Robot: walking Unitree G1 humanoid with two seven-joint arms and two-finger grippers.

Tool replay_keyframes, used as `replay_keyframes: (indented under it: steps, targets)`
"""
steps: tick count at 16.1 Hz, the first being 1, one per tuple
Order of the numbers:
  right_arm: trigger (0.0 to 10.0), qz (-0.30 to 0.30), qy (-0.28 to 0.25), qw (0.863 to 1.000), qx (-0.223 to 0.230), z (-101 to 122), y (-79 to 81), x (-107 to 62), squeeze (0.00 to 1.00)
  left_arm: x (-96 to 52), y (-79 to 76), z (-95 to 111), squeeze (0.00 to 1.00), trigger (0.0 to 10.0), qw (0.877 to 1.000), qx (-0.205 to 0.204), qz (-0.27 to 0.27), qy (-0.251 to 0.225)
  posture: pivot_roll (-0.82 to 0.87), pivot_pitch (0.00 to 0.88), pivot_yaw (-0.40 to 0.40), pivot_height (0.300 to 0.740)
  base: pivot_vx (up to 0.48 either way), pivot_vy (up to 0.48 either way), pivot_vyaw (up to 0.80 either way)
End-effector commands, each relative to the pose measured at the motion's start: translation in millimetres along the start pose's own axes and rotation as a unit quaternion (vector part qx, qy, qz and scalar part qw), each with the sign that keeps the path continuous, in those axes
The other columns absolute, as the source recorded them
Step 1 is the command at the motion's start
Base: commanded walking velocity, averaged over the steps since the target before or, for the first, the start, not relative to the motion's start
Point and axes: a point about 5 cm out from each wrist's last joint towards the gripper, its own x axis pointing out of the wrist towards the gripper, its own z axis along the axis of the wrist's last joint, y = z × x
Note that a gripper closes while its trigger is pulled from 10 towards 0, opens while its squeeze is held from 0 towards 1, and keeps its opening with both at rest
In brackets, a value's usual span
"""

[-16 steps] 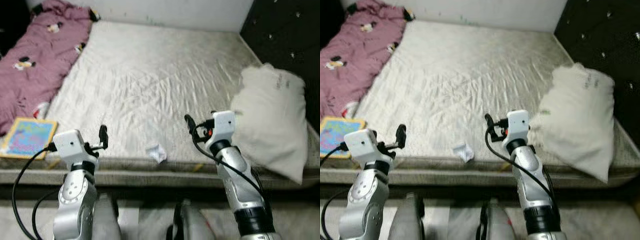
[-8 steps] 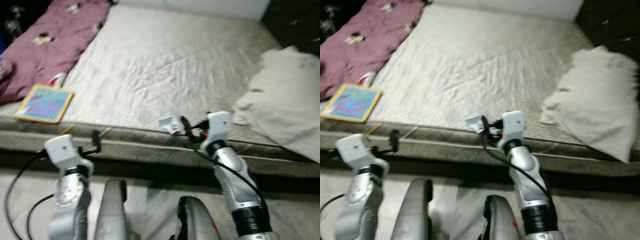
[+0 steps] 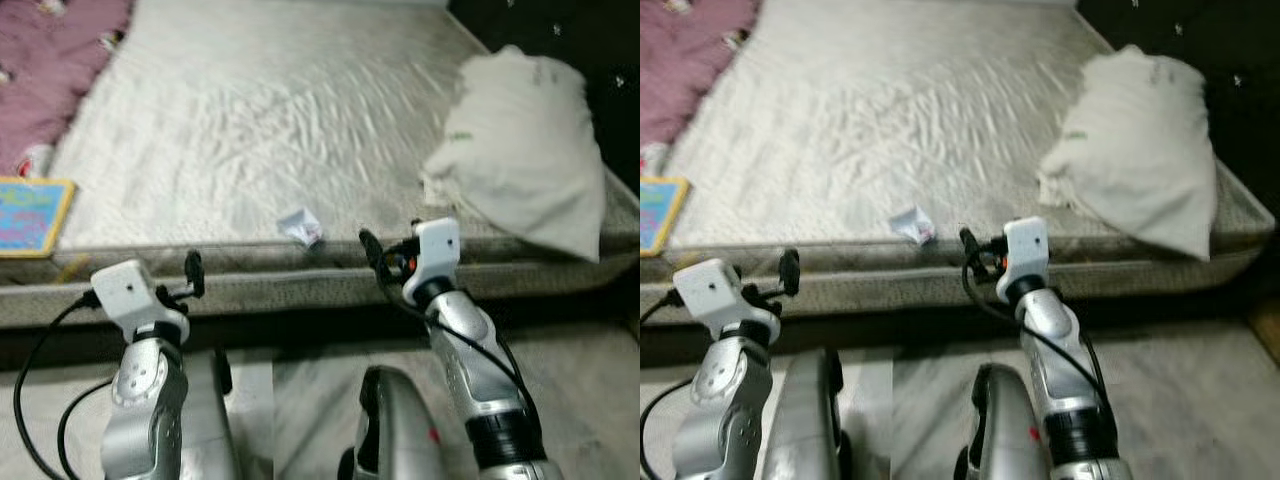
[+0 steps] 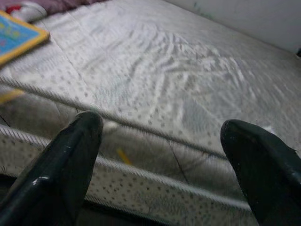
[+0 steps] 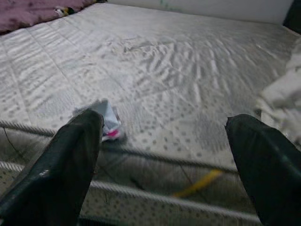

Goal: Clean up the room

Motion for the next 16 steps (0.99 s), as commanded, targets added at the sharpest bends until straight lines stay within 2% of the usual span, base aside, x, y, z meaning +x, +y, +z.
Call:
replay_keyframes:
  steps: [1, 5, 8, 9, 16]
  targets:
    - [10.0, -0.001, 0.001, 1.000, 0.002, 1.4, -2.4, 0.3, 0.00, -1.0, -1.6, 0.6, 0.00, 10.0, 1.000, -0.001, -0.005, 0.002, 0.03, 0.088, -0.092, 0.501, 0.000, 0.000, 0.00]
    - [10.0, 0.009, 0.001, 1.000, -0.006, 3.1, 0.0, 2.5, 0.00, -0.4, -2.4, 3.4, 0.00, 10.0, 1.000, -0.004, -0.013, -0.003, 0.03, 0.106, -0.091, 0.501, 0.134, 0.000, 0.00]
    - [10.0, 0.013, -0.001, 1.000, -0.008, 3.4, 2.9, 2.3, 0.00, 0.0, -2.3, 3.9, 0.00, 10.0, 1.000, -0.004, -0.015, -0.002, 0.03, 0.107, -0.089, 0.501, 0.285, 0.000, 0.80]
    - [10.0, 0.010, 0.000, 1.000, 0.002, 2.8, 1.7, 2.5, 0.00, 0.1, -2.1, 3.7, 0.00, 10.0, 1.000, -0.005, -0.015, -0.001, 0.03, 0.107, -0.088, 0.501, 0.289, 0.000, 0.00]
    - [10.0, 0.020, 0.002, 1.000, -0.003, 4.0, 3.9, 6.5, 0.00, 2.2, -3.7, 3.9, 0.00, 10.0, 1.000, -0.006, -0.022, 0.001, 0.03, 0.115, -0.087, 0.501, 0.343, 0.000, 0.00]
